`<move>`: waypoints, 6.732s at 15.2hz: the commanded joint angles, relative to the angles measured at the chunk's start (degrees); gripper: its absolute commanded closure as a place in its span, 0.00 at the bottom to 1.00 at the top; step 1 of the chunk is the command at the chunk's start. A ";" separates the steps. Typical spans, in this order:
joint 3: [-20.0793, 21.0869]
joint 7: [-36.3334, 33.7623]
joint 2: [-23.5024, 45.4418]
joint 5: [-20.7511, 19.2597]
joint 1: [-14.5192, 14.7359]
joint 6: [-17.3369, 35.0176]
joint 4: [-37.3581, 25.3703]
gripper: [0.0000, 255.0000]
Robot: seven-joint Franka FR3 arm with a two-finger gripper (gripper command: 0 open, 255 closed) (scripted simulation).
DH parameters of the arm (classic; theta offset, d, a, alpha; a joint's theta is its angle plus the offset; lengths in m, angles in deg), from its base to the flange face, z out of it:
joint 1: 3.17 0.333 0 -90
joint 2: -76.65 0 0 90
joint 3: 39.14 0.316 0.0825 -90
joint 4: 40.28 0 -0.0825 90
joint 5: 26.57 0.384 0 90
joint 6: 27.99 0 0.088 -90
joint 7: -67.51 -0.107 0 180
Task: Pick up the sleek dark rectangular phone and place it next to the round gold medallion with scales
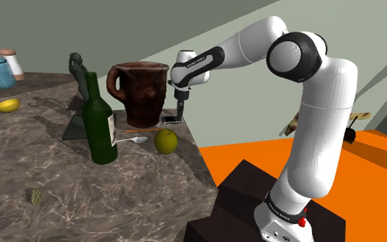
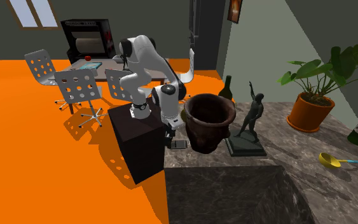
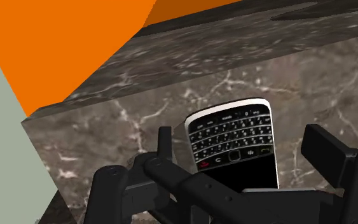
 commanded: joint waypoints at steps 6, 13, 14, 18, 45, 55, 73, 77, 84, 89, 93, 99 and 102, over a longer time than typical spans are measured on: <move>0.15 0.20 1.58 0.35 -0.02 2.36 0.77 0.00; 0.15 0.20 1.57 0.35 -0.02 2.38 0.80 1.00; 0.15 0.20 1.56 0.35 -0.02 2.38 0.81 1.00; 0.15 0.21 1.57 0.35 -0.02 2.38 0.80 1.00; 0.74 -3.66 -5.95 -1.49 1.82 -13.21 -7.45 1.00; 3.17 -12.26 -8.89 -1.85 5.71 -4.31 -4.00 0.00; -1.72 -16.41 -16.21 5.42 1.49 20.67 26.21 0.00; -1.60 -15.71 -14.37 6.41 1.63 22.53 26.29 0.00; -1.60 -15.72 -14.37 6.41 1.63 22.51 26.28 1.00; -1.60 -15.74 -14.40 6.38 1.63 22.46 26.26 1.00; -1.60 -15.71 -14.36 6.41 1.63 22.53 26.28 1.00; -1.68 -17.50 -17.70 4.36 1.48 17.90 24.85 1.00; -1.66 -18.24 -19.19 3.54 1.38 15.57 23.95 1.00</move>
